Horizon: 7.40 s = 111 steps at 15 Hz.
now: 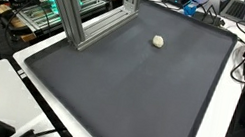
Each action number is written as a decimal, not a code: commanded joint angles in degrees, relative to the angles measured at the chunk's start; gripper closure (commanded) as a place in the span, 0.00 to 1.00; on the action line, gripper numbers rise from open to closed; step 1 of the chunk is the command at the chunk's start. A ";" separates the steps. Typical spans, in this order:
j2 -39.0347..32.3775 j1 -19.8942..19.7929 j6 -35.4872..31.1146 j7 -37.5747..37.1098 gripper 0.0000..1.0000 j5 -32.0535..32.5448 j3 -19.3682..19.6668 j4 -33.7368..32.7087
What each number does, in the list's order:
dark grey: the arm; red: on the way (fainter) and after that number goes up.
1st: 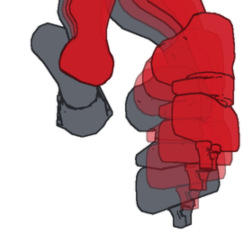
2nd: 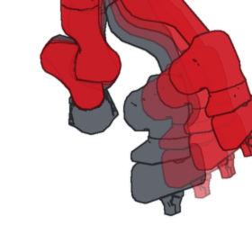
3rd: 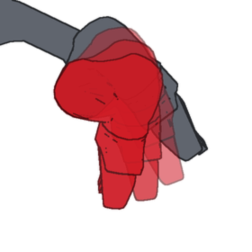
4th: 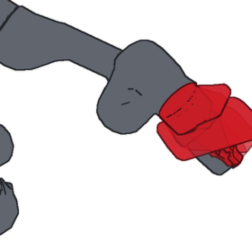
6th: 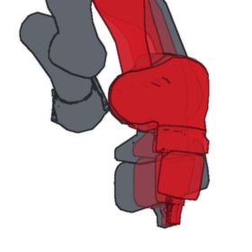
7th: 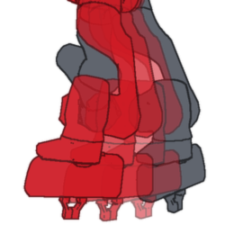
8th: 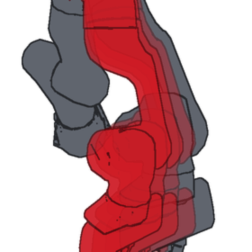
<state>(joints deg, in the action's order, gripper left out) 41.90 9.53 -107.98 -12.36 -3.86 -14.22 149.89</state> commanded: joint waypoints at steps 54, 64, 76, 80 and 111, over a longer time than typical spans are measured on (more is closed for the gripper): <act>-14.34 -2.87 -24.32 -0.37 0.78 3.02 0.34 -7.17; -31.20 -6.69 -37.09 -2.02 0.78 13.25 1.41 -11.04; -40.06 -5.62 -39.98 -5.66 0.78 19.64 4.03 -14.95; -40.60 -4.95 -37.63 -4.94 0.78 18.48 4.54 -15.48; -36.81 -4.20 -34.75 -2.68 0.78 9.35 5.73 -9.50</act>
<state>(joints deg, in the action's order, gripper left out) 4.25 4.60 -141.27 -15.75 6.03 -8.86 138.47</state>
